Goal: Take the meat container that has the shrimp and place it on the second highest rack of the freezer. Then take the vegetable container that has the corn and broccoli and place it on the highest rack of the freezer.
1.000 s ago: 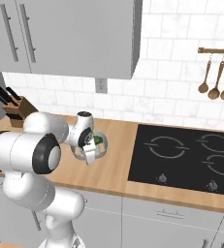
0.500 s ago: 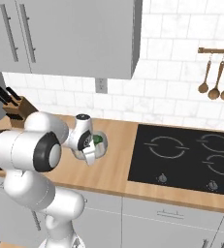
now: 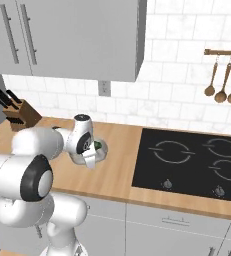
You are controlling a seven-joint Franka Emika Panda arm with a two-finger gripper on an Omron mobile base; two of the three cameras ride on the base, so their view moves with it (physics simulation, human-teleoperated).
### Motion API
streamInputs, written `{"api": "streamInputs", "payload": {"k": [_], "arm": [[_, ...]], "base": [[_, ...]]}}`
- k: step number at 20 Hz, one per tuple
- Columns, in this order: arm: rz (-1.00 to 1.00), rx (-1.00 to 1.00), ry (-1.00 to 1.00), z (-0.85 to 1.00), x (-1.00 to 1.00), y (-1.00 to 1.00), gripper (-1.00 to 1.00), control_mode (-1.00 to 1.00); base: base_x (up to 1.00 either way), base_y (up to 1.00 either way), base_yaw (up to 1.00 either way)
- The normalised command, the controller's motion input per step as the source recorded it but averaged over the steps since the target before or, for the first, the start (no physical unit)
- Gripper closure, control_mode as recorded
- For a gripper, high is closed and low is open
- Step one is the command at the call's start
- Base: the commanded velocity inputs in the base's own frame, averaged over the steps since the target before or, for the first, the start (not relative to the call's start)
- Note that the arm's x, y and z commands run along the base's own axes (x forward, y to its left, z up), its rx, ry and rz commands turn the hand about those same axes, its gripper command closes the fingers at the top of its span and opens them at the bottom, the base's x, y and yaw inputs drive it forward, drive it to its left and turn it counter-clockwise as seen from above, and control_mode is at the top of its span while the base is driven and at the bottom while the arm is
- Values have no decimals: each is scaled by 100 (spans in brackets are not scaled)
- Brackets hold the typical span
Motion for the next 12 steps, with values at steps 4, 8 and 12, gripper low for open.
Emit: {"api": "streamInputs", "payload": {"k": [4, 8, 12], "arm": [[0, 4, -2, 98, -56, 0, 100, -100], [0, 9, -5, 100, -73, 2, 100, -100], [0, 9, -3, 100, -81, 12, 100, -100]], "base": [[0, 0, 0], [0, 0, 0], [0, 0, 0]]}}
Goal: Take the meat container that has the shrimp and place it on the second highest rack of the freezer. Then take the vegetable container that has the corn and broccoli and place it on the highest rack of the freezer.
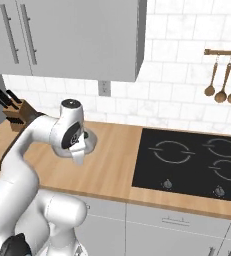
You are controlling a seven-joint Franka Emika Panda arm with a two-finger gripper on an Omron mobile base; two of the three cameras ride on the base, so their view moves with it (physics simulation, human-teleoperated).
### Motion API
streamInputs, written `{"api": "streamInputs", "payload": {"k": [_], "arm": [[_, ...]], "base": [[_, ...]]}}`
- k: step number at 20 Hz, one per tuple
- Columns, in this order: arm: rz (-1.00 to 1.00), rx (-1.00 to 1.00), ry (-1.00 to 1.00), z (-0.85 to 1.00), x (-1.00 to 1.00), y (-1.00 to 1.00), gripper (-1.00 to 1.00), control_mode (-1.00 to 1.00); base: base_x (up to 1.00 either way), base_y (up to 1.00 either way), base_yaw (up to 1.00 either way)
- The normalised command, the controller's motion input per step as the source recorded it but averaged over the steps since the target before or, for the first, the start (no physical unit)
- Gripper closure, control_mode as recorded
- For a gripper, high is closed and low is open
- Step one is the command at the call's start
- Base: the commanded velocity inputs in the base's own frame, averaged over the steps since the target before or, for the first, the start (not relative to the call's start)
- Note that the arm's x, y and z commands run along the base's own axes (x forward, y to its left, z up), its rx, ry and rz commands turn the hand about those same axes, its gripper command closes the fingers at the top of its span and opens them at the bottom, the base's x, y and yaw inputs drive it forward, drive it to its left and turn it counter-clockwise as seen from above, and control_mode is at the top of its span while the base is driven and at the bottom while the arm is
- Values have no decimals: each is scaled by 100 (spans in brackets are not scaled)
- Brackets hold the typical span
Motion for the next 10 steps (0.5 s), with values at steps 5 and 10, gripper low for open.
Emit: {"api": "streamInputs", "payload": {"k": [5, 10], "arm": [[0, 7, 0, 100, -88, 31, 100, -100], [1, 4, 0, 100, -83, 36, 100, -100]], "base": [[0, 0, 0], [0, 0, 0]]}}
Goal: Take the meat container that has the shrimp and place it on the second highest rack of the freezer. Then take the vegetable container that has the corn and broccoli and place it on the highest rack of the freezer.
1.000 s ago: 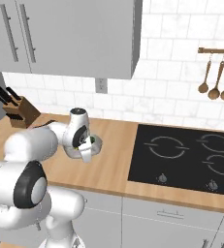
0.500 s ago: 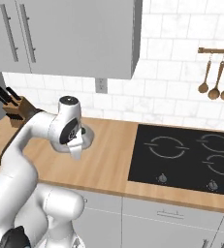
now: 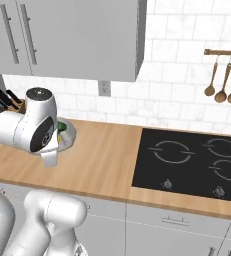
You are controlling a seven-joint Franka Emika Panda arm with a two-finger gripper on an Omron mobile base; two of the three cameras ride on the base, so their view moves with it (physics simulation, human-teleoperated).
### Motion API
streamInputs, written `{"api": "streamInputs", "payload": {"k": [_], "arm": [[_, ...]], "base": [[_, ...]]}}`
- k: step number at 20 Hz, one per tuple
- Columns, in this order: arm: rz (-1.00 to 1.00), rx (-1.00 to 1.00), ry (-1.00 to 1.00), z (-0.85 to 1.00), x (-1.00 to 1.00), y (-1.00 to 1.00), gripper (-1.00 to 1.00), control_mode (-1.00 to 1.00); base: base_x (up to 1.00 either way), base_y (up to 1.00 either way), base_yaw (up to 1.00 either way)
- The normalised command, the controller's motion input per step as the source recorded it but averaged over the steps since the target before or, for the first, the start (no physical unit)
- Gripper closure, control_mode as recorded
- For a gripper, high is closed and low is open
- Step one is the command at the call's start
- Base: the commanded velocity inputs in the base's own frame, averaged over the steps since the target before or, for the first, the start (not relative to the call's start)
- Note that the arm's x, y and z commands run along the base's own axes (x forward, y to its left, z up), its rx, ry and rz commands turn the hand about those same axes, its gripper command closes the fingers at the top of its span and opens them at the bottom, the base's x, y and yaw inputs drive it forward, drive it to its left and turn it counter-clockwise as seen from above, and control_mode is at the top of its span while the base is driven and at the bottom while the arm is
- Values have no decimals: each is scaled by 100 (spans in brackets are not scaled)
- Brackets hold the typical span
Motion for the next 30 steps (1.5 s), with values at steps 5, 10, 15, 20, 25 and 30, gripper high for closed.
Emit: {"api": "streamInputs", "payload": {"k": [5, 10, 15, 20, 25, 30], "arm": [[0, 3, 1, 93, -61, 26, 100, -100], [1, 2, 1, 74, -63, 4, 100, -100], [14, 0, 1, 37, -73, -8, 100, -100], [16, 0, 3, 9, -35, -1, 100, 100], [0, 0, 0, 0, 0, 0, 100, 100], [0, 0, 0, 0, 0, 0, 100, 100]], "base": [[0, 0, 0], [0, 0, 0], [0, 0, 0], [-9, 0, 3], [-95, 4, 2], [-94, 52, 2]]}}
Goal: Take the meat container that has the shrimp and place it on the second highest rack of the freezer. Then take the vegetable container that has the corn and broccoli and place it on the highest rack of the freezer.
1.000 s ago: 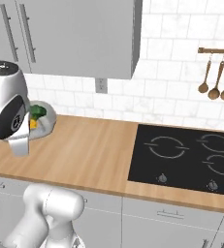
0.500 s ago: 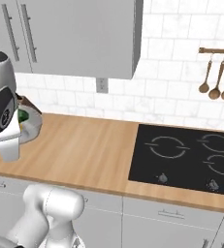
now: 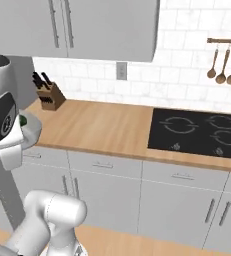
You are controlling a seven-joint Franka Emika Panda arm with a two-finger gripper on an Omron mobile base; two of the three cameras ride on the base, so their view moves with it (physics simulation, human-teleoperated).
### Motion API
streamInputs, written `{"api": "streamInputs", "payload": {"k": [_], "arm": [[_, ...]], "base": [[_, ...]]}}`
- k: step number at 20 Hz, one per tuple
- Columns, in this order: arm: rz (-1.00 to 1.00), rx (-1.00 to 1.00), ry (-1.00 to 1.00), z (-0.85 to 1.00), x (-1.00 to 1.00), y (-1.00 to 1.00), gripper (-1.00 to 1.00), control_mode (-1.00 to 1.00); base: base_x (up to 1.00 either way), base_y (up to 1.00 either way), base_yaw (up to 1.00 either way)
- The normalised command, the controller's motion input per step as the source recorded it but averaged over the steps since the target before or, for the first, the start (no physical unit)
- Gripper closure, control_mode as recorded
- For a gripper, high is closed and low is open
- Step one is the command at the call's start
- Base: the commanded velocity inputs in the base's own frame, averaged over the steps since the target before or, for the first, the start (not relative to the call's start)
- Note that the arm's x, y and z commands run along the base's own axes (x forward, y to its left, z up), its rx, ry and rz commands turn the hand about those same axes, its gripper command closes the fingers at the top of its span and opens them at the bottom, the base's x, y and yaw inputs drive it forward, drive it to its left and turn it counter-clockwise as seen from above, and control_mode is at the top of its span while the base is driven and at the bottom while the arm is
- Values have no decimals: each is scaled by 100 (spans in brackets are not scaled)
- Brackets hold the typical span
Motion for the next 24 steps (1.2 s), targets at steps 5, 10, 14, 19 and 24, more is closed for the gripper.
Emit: {"api": "streamInputs", "payload": {"k": [5, 10, 14, 19, 24], "arm": [[0, 0, 0, 0, 0, 0, 100, 100], [0, 0, 0, 0, 0, 0, 100, 100], [0, 0, 0, 0, 0, 0, 100, 100], [0, 0, 0, 0, 0, 0, 100, 100], [0, 0, 0, 0, 0, 0, 100, 100]], "base": [[-68, 100, 5], [-39, 100, 1], [-22, 100, 0], [-1, 100, 0], [0, 100, 0]]}}
